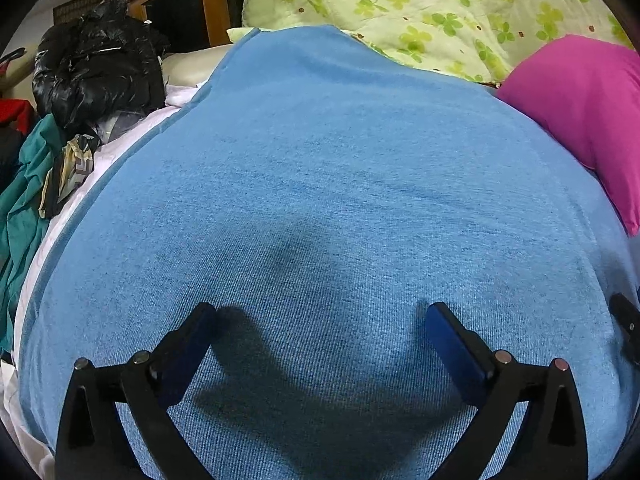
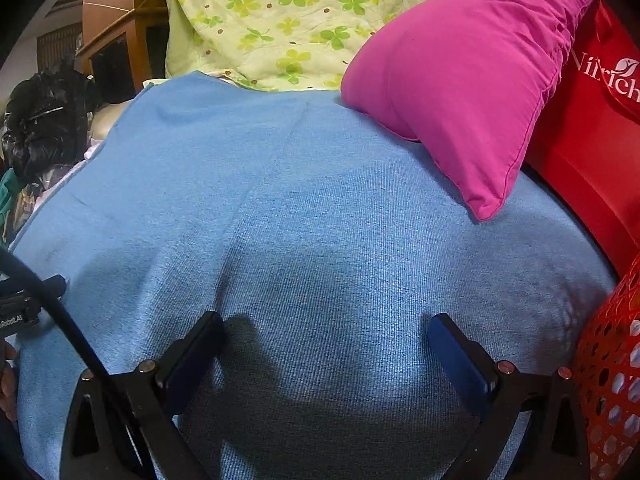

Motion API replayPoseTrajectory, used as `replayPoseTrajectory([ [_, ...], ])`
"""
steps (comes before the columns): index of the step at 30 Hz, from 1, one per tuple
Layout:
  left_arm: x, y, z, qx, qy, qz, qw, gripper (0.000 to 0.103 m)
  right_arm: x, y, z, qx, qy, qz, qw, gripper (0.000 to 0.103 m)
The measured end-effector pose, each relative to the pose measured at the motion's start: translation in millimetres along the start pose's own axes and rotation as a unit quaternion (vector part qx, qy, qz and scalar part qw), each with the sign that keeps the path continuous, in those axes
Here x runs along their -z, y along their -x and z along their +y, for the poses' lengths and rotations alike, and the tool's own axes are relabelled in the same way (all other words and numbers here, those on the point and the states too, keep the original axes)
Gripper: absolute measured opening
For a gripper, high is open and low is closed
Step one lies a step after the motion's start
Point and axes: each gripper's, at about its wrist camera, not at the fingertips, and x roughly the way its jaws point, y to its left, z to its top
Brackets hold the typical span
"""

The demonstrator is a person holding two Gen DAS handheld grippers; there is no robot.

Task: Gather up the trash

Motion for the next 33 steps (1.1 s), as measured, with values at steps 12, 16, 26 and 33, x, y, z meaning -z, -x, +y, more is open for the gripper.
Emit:
replayPoseTrajectory([
  [12,-0.2,0.1,0.2,-0.008,0.012,0.009,0.9999,0.103,-0.1,-0.6,0.0,-0.001,-0.001,0.0,1.0,0.103],
  [16,1.7,1.3,1.8,-0.006,0.014,0.011,0.9998,0.103,0.0,-0.7,0.1,-0.001,-0.001,0.0,1.0,0.103],
  [26,0.5,-0.8,2.3,-0.009,0.017,0.01,0.9998,0.103,0.0,-0.7,0.4,-0.001,-0.001,0.0,1.0,0.103],
  [33,-0.9,-2.0,1.2,-0.017,0.021,0.006,0.9996,0.103,0.0,-0.8,0.3,-0.002,-0.001,0.0,1.0,0.103],
])
